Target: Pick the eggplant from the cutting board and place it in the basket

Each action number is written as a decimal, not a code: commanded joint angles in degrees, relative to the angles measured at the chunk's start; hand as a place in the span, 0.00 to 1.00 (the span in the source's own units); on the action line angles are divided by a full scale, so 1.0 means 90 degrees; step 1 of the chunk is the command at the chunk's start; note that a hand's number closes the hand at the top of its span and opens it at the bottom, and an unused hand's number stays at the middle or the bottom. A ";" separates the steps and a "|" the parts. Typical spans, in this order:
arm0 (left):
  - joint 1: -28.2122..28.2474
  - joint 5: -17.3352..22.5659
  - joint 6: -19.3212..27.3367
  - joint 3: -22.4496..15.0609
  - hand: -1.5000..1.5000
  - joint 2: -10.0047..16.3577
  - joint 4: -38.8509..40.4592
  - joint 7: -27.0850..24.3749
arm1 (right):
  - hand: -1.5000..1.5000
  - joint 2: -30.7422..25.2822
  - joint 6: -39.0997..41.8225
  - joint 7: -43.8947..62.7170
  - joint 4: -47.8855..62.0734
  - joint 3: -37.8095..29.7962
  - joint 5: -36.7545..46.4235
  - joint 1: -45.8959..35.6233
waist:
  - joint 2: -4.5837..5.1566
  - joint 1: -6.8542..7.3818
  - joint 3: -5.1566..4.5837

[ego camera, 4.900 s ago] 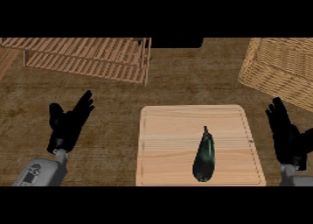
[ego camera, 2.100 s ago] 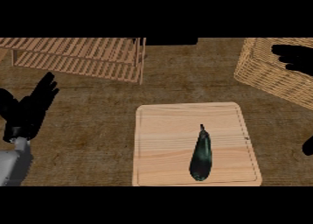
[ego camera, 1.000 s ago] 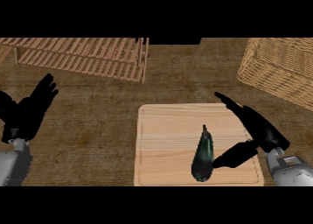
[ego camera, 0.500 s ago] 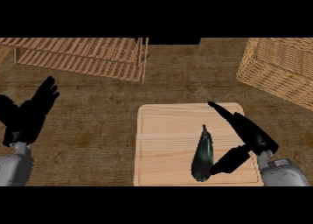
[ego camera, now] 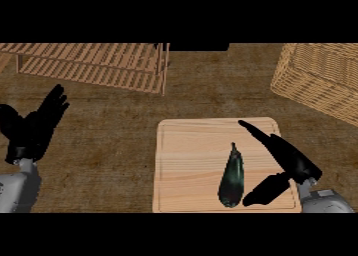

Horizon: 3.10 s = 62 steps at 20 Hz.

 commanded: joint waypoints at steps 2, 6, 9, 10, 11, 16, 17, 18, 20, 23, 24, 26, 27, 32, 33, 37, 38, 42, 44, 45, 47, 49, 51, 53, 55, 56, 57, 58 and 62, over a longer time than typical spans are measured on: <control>0.0385 0.0087 -0.0218 0.0149 0.50 0.0046 -0.0560 0.0143 | 0.00 -0.0118 0.0257 -0.0550 -0.0430 -0.0104 0.0013 0.0620 | -0.0007 0.0001 0.0001; -0.0048 -0.0253 0.0047 -0.0015 0.50 -0.0248 -0.0329 0.0370 | 0.00 0.0127 0.0195 -0.0605 0.0205 0.0004 0.0585 0.0268 | 0.0001 0.0004 0.0001; -0.0452 -0.0170 -0.0075 0.0211 0.50 -0.0086 0.0215 0.0250 | 0.00 0.0604 -0.0279 -0.0247 0.0461 0.0500 0.1190 0.0121 | 0.0007 0.0003 0.0000; 0.0064 0.0025 -0.0258 0.0250 0.50 -0.0013 -0.0561 0.0521 | 0.00 0.0162 0.0420 0.0312 -0.0574 0.0138 0.0660 0.0344 | -0.0008 0.0006 0.0000; -0.0015 -0.0269 -0.0160 0.0157 0.50 -0.0206 -0.0010 0.0063 | 0.00 0.0420 -0.0015 -0.0242 -0.0024 0.0264 0.1065 0.0470 | 0.0000 -0.0002 0.0000; 0.0189 -0.0181 -0.0328 0.0284 0.50 -0.0176 -0.0262 0.0024 | 0.00 0.0236 0.0232 -0.0407 -0.0361 0.0192 0.1116 0.0827 | -0.0004 -0.0004 0.0000; 0.0122 -0.0375 -0.0058 0.0101 0.50 -0.0421 -0.0159 -0.0043 | 0.00 0.0776 -0.0449 -0.0533 0.0516 0.0638 0.1761 0.0348 | 0.0001 0.0014 0.0001; -0.0020 -0.0166 -0.0342 0.0369 0.50 -0.0116 0.0034 -0.0052 | 1.00 0.0427 0.0154 -0.0373 0.0276 0.0523 0.1560 0.0179 | 0.0002 0.0010 0.0000; -0.0180 -0.0231 -0.0268 0.0299 0.50 -0.0175 0.0188 0.0035 | 1.00 0.0485 -0.0094 -0.1031 0.1331 0.0661 0.1900 -0.0279 | 0.0014 0.0033 0.0002; 0.0060 -0.0341 -0.0328 0.0246 0.50 -0.0273 0.0232 -0.0328 | 1.00 0.0600 0.0000 -0.0686 0.0536 0.0826 0.1970 0.0160 | 0.0001 0.0004 0.0000; 0.0018 -0.0391 -0.0092 0.0166 0.50 -0.0283 -0.0373 0.0288 | 1.00 0.0566 -0.0095 -0.0826 0.0588 0.0894 0.2032 0.0382 | -0.0004 0.0012 0.0002; 0.0089 -0.0389 -0.0143 0.0215 0.50 -0.0432 0.0125 -0.0236 | 1.00 0.0552 0.0013 -0.0922 0.0636 0.0769 0.1991 0.0182 | 0.0001 0.0004 0.0000; -0.0225 -0.0173 -0.0350 0.0335 0.50 -0.0153 -0.0083 0.0331 | 1.00 0.0681 -0.0064 -0.0863 0.0676 0.0932 0.2139 0.0112 | 0.0000 0.0009 0.0001; 0.0092 -0.0441 -0.0152 0.0091 0.50 -0.0437 -0.0214 0.0112 | 1.00 0.1171 -0.0962 -0.0086 0.0846 0.1133 0.3196 -0.0352 | -0.0001 0.0036 0.0000; -0.0076 -0.0278 -0.0266 0.0335 0.50 -0.0345 0.0264 -0.0183 | 1.00 0.1316 -0.1182 0.0304 0.0562 0.1330 0.3538 -0.0307 | 0.0002 0.0004 -0.0004; -0.0382 -0.0205 -0.0338 0.0408 0.50 -0.0139 0.0078 0.0245 | 1.00 0.1478 -0.1861 0.1116 0.0926 0.1800 0.4110 -0.0771 | 0.0002 0.0023 -0.0001; -0.0050 -0.0217 -0.0349 0.0360 0.50 -0.0252 -0.0026 0.0118 | 1.00 0.1481 -0.2073 0.1264 0.0981 0.2063 0.4064 -0.0756 | 0.0000 0.0035 -0.0001; 0.0110 -0.0367 -0.0255 0.0180 0.50 -0.0392 -0.0346 0.0206 | 1.00 0.1490 -0.2749 0.1442 0.0745 0.2303 0.3415 -0.0691 | -0.0002 0.0042 0.0002; 0.0158 -0.0328 -0.0211 0.0260 0.50 -0.0344 -0.0452 0.0252 | 1.00 0.1492 -0.3042 0.1239 0.0038 0.2147 0.2922 -0.0587 | -0.0016 0.0047 0.0006; -0.0012 -0.0282 -0.0262 0.0272 0.50 -0.0335 -0.0323 0.0234 | 1.00 0.1493 -0.3565 0.1388 -0.0229 0.2472 0.2904 -0.0609 | -0.0018 0.0033 0.0006; -0.0045 -0.0370 -0.0224 0.0223 0.50 -0.0349 -0.0190 0.0265 | 1.00 0.1494 -0.4077 0.0935 -0.0612 0.2471 0.2757 -0.0473 | -0.0016 -0.0011 0.0009; 0.0031 -0.0329 -0.0303 0.0296 0.50 -0.0319 -0.0076 0.0055 | 1.00 0.1494 -0.4218 0.0898 -0.0893 0.2535 0.2986 -0.0766 | -0.0010 -0.0001 0.0001; -0.0308 -0.0250 -0.0356 0.0534 0.50 -0.0102 0.0320 0.0090 | 1.00 0.1495 -0.3918 0.1502 -0.1673 0.2417 0.3525 -0.0881 | -0.0014 -0.0097 -0.0006; -0.0027 -0.0337 -0.0253 0.0327 0.50 -0.0287 -0.0199 0.0190 | 1.00 0.1495 -0.3913 0.2259 -0.1923 0.2397 0.3921 -0.1409 | -0.0026 -0.0017 -0.0004; 0.0062 -0.0232 -0.0399 0.0423 0.50 -0.0221 -0.0054 0.0068 | 1.00 0.1495 -0.3374 0.2998 -0.2733 0.2102 0.4078 -0.1642 | -0.0040 -0.0051 -0.0008; 0.0001 -0.0218 -0.0417 0.0469 0.50 -0.0170 -0.0022 0.0114 | 1.00 0.1495 -0.3369 0.2866 -0.2638 0.1902 0.4152 -0.1544 | -0.0018 -0.0029 -0.0004; 0.0152 -0.0199 -0.0455 0.0506 0.50 -0.0097 -0.0277 0.0101 | 1.00 0.1495 -0.3419 0.3349 -0.2588 0.2068 0.4420 -0.1881 | -0.0024 0.0010 -0.0005; -0.0178 -0.0278 -0.0260 0.0454 0.50 -0.0279 0.0098 0.0094 | 1.00 0.1495 -0.2927 0.3856 -0.2809 0.1932 0.4460 -0.2238 | -0.0019 -0.0036 -0.0008; -0.0030 -0.0133 -0.0518 0.0566 0.50 -0.0019 -0.0251 0.0191 | 1.00 0.1411 -0.2202 0.3773 -0.2388 0.0574 0.4190 -0.3280 | -0.0011 0.0037 -0.0005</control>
